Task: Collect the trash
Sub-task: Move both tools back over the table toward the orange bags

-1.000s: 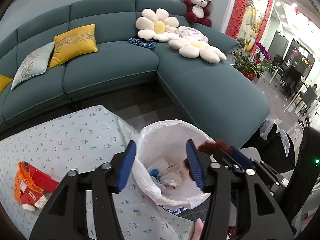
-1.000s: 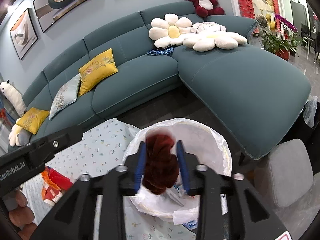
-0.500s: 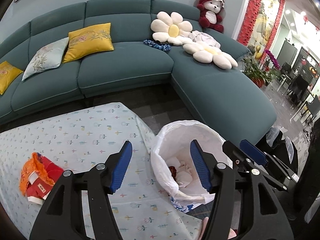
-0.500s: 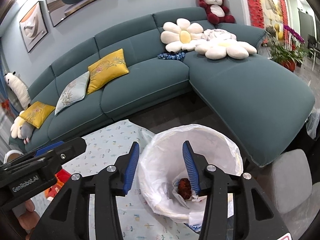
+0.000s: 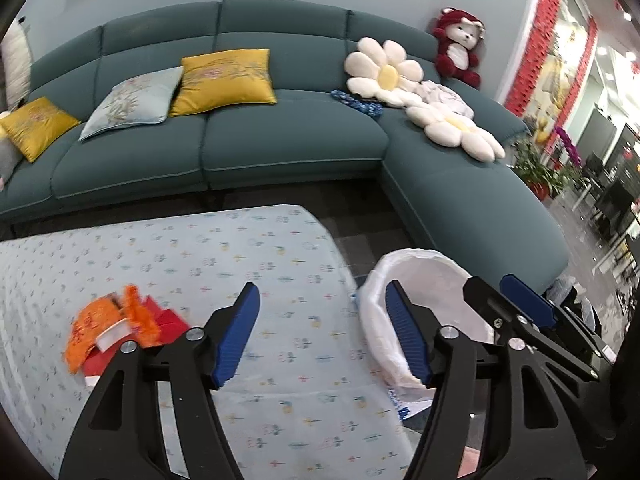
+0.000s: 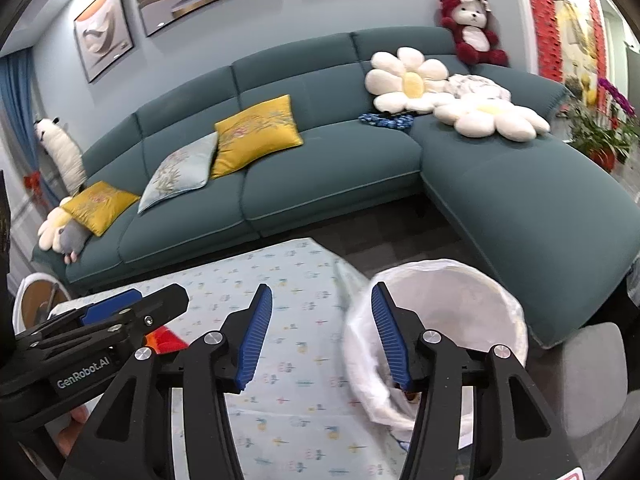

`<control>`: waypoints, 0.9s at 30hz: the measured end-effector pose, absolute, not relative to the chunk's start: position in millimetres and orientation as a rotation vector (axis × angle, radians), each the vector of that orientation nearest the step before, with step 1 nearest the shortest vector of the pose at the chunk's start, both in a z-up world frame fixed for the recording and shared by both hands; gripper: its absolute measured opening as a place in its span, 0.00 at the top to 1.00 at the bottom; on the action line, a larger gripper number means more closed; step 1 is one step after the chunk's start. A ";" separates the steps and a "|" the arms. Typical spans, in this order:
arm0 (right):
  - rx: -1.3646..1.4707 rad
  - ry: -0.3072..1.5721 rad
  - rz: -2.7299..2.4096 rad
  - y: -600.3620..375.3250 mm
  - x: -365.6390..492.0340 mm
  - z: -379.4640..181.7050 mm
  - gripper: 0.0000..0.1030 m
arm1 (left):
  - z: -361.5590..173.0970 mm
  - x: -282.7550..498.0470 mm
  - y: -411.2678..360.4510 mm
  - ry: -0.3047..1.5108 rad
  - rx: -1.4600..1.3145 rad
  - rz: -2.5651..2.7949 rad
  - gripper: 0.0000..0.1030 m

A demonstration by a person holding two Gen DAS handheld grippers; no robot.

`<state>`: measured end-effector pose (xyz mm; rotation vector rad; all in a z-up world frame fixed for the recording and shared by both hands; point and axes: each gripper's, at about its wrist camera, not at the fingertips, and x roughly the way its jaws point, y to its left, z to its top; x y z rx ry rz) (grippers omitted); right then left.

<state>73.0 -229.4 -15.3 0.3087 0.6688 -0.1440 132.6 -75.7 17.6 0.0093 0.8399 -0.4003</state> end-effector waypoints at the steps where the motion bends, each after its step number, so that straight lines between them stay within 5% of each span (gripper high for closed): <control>1: 0.302 0.671 -0.131 -221.2 75.0 -14.1 0.51 | 17.5 133.8 -68.4 0.840 0.004 -0.388 0.36; 27: 0.202 0.820 0.113 -33.0 134.7 -56.0 0.42 | -43.8 156.2 174.1 0.949 -0.170 -0.045 0.13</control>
